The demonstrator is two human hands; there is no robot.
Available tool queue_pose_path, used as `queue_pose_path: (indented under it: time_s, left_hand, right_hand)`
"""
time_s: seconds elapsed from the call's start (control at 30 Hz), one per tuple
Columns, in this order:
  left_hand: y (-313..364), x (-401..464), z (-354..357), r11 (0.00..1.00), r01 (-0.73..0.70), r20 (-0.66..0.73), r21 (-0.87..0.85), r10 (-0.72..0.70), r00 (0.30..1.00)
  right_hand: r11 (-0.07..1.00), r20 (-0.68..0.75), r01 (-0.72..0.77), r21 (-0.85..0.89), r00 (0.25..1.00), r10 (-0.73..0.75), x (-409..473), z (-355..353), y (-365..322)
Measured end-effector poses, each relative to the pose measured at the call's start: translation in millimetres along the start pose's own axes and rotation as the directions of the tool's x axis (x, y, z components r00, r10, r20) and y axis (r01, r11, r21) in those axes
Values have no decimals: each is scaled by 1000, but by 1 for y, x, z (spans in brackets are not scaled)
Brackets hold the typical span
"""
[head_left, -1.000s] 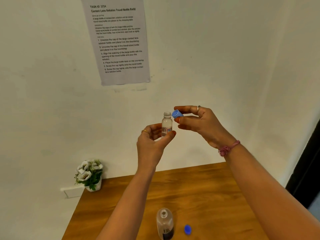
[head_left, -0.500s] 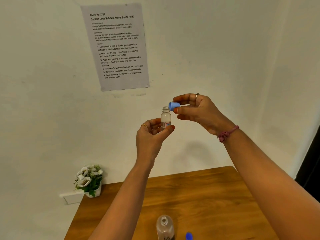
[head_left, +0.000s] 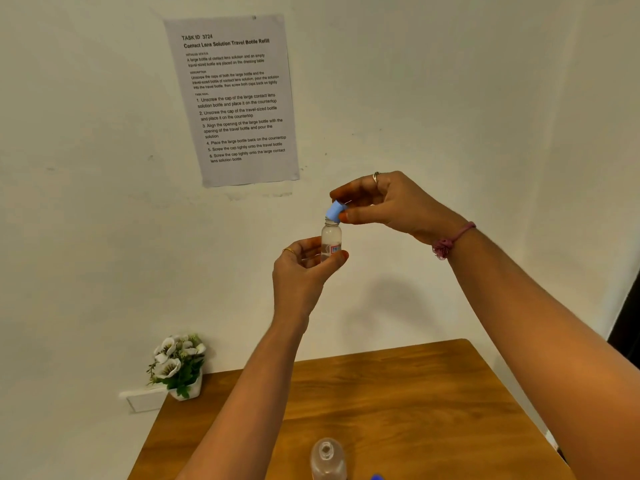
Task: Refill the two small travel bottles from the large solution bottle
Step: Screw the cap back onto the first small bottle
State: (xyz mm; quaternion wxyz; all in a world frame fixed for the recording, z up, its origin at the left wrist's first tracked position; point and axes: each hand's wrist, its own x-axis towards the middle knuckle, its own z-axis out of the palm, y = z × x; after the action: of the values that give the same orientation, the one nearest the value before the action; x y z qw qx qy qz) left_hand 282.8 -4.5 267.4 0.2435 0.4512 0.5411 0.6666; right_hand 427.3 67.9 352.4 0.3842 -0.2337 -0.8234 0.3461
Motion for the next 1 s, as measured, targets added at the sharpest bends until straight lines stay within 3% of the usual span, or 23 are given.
queue_pose_path:
  time_s: [0.37,0.6,0.67,0.8,0.9,1.0]
  left_hand:
    - [-2,0,8,1000,11,3,-9,-11,1000]
    - [-6,-4,13,999,23,-21,-32,-24,999]
    - [-8,-4,12,998,31,-26,-48,-32,999]
    - [-9,-4,12,997,41,-21,-65,-43,999]
    - [-10,-3,14,997,44,-25,-64,-46,999]
    - [-12,-4,16,996,52,-32,-66,-54,998]
  right_hand:
    - [946,172,58,-318,985,-3,18,-11,-16]
    - [904,86,-9,-427,995,51,20,-5,-12]
    - [928,50,-48,-370,996,72,19,-5,-9]
    - [990,71,-112,-83,991,118,11,-16,-1]
    - [995,85,-92,-31,992,95,8,-12,8]
    - [996,-25,-86,-25,996,86,9,-3,13]
